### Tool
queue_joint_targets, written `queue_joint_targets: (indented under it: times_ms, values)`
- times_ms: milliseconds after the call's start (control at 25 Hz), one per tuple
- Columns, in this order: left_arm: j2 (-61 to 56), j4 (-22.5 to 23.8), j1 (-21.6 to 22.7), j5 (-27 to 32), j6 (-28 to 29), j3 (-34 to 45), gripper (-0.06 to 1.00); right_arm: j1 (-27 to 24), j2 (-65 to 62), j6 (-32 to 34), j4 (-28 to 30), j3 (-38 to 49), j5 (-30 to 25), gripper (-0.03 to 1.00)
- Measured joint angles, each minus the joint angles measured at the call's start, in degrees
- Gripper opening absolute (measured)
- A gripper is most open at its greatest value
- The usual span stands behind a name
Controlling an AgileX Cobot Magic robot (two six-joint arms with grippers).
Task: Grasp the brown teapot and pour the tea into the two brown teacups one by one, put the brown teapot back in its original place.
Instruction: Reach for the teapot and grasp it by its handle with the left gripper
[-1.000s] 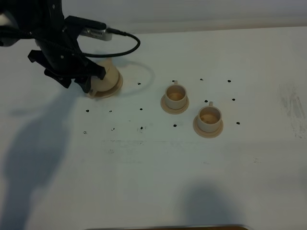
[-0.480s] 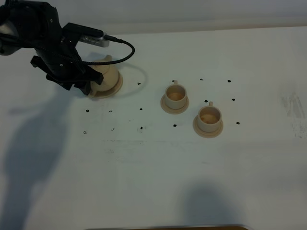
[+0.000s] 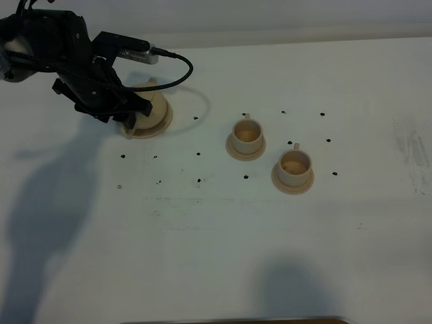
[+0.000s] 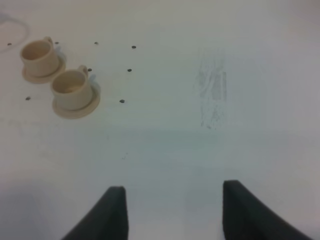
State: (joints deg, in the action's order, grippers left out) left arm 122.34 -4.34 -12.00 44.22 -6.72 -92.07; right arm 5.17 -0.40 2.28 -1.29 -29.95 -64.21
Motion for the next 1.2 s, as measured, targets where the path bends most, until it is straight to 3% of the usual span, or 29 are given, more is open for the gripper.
queue_joint_targets:
  times_ms: [680, 800, 960, 1200]
  values:
    - [1.4, -0.8, -0.5, -2.2, -0.6, 0.0, 0.44, 0.0, 0.0, 0.0, 0.0, 0.0, 0.0, 0.44]
    - [1.6, -1.2, -0.5, -2.4, 0.1, 0.0, 0.35, 0.0, 0.0, 0.0, 0.0, 0.0, 0.0, 0.44]
    - [1.8, -1.0, -0.6, -2.2, 1.0, 0.0, 0.11, 0.0, 0.0, 0.0, 0.0, 0.0, 0.0, 0.44]
    - [1.9, -0.7, -0.6, -2.2, 1.1, 0.0, 0.09, 0.0, 0.0, 0.0, 0.0, 0.0, 0.0, 0.44]
